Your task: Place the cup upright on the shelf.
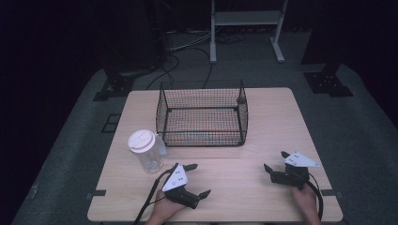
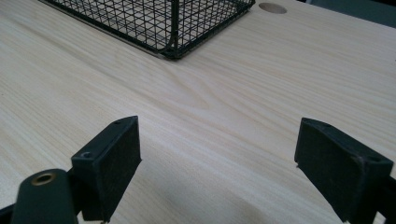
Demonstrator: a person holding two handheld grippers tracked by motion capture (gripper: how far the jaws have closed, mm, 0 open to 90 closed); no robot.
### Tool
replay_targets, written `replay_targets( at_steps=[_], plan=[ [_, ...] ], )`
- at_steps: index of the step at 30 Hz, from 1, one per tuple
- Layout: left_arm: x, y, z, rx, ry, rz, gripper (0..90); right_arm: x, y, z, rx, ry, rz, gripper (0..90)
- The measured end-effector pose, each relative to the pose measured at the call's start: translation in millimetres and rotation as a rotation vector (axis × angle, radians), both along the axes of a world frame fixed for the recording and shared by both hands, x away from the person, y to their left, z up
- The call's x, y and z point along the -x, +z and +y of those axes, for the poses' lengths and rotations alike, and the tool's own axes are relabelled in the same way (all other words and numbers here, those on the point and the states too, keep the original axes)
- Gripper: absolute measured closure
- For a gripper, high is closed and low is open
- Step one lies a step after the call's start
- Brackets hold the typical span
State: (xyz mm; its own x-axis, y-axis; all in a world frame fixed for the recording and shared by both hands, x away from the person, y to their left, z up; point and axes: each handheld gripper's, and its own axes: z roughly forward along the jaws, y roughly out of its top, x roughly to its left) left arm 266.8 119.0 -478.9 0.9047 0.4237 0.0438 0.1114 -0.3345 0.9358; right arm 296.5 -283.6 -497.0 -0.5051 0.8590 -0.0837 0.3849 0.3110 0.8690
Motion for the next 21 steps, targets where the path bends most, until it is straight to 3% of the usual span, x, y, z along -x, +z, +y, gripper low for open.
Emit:
replay_targets(
  at_steps=[13, 21],
  plan=[
    [7.8, 8.1, -6.0, -0.039, -0.045, -0.015, 2.2, 0.9, -0.3, 2.2, 0.017, 0.008, -0.005, 13.5],
    [13.6, 26.8, 3.7, -0.017, -0.05, -0.009, 2.2, 0.9, -0.4, 3.0, 0.023, 0.004, -0.002, 13.5]
  ],
)
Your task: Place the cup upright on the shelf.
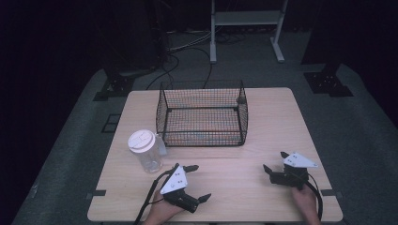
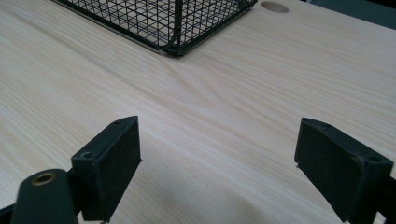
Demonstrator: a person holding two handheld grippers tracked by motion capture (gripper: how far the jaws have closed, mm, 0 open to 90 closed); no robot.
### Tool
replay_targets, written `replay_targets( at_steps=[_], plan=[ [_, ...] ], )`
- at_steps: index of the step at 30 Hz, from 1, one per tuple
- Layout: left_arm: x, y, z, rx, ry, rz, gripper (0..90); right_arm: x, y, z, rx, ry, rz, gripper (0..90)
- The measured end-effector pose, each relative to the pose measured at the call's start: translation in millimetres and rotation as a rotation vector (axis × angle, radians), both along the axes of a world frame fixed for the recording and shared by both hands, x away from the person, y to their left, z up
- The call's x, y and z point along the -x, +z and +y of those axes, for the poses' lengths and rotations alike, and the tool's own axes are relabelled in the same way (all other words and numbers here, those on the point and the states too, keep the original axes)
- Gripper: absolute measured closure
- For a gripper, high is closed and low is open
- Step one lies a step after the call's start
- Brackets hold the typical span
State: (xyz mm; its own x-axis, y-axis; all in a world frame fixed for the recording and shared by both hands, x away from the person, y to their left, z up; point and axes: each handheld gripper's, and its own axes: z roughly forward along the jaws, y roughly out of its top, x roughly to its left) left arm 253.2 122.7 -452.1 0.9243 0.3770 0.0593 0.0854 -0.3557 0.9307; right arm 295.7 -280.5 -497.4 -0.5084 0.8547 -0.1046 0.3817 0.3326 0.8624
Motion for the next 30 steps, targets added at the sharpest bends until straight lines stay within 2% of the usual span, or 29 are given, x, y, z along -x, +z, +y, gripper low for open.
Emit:
replay_targets(
  at_steps=[6, 18, 20, 22, 30],
  plan=[
    [5.3, 12.6, 13.4, 0.008, 0.023, -0.013, 2.2, 0.1, -0.1, 0.5, 0.005, 0.001, 0.001, 13.5],
    [8.5, 23.4, 35.8, -0.03, 0.063, 0.01, 2.2, 0.4, -0.2, 1.3, 0.012, 0.003, 0.0, 13.5],
    [12.6, 26.7, 42.4, -0.045, 0.065, 0.006, 2.1, 0.3, -0.2, 1.3, 0.015, 0.003, -0.001, 13.5],
    [15.7, 29.6, 48.5, -0.04, 0.059, 0.003, 1.7, 0.3, -0.2, 1.4, 0.013, 0.002, 0.001, 13.5],
    [24.8, 38.5, 73.2, -0.047, 0.105, 0.005, 1.7, 0.3, -0.3, 1.8, 0.019, 0.005, 0.0, 13.5]
  ],
)
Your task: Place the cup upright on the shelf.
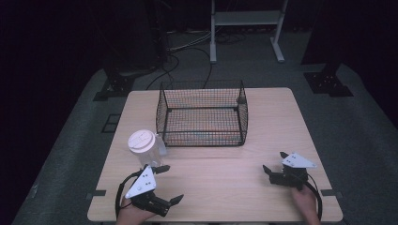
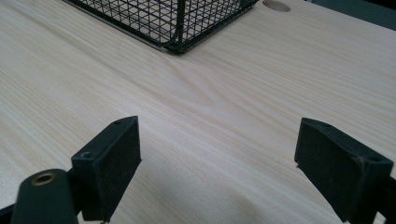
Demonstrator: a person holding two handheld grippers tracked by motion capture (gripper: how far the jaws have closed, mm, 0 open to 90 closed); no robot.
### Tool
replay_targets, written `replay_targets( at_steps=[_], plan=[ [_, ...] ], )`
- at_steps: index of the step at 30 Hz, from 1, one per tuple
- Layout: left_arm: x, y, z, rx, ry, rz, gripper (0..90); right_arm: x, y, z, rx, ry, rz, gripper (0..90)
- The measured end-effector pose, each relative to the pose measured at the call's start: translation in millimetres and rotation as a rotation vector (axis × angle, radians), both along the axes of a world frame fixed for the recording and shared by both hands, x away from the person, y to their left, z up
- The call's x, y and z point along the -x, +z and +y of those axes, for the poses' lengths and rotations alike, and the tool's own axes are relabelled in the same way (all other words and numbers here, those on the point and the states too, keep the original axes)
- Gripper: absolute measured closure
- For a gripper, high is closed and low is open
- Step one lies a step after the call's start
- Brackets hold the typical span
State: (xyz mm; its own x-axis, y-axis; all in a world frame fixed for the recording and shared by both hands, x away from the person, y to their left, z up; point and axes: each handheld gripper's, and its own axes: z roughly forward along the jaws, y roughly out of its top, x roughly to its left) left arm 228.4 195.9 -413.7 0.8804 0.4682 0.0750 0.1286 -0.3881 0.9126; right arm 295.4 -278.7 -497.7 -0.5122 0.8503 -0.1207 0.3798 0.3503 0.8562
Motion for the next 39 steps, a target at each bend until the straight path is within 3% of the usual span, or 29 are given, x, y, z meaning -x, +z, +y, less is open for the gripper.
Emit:
replay_targets(
  at_steps=[21, 39],
  plan=[
    [9.5, 28.5, 64.1, -0.028, 0.115, 0.0, 1.7, 0.0, 0.0, 0.2, -0.002, -0.001, 0.004, 13.5],
    [-4.1, 35.6, 92.4, -0.105, 0.18, 0.023, 1.7, -0.1, -0.1, 0.5, 0.005, 0.006, 0.001, 13.5]
  ],
)
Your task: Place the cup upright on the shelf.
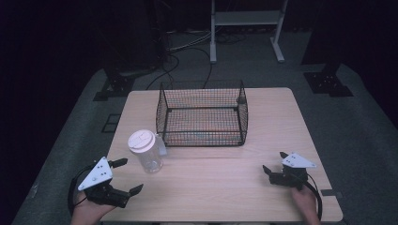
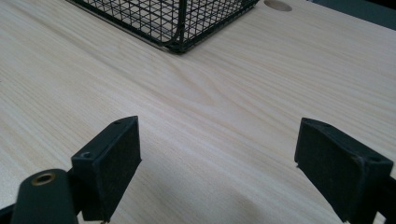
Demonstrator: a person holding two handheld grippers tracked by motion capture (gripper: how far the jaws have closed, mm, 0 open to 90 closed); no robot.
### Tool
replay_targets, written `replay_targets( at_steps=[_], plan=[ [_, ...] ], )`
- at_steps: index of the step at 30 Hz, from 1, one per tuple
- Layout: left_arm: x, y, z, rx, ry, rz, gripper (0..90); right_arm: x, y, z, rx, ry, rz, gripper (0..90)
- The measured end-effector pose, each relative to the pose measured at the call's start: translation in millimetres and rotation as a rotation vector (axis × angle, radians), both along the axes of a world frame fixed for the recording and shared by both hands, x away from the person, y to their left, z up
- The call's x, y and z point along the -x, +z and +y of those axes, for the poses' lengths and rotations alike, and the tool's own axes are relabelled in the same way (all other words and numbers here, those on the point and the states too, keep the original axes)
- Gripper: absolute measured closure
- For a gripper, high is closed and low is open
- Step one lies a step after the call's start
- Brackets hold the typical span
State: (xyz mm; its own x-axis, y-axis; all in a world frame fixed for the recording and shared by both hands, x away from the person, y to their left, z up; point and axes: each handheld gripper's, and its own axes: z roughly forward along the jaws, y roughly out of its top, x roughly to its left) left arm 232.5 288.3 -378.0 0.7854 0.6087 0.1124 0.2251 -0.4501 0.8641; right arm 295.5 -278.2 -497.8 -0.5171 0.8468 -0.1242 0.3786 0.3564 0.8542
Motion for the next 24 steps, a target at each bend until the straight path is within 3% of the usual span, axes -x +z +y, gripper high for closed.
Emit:
replay_targets(
  at_steps=[24],
  plan=[
    [-57.9, -5.4, 17.1, -0.023, 0.064, 0.079, 1.7, 0.0, 0.0, -0.1, 0.0, 0.005, -0.001, 13.5]
  ],
)
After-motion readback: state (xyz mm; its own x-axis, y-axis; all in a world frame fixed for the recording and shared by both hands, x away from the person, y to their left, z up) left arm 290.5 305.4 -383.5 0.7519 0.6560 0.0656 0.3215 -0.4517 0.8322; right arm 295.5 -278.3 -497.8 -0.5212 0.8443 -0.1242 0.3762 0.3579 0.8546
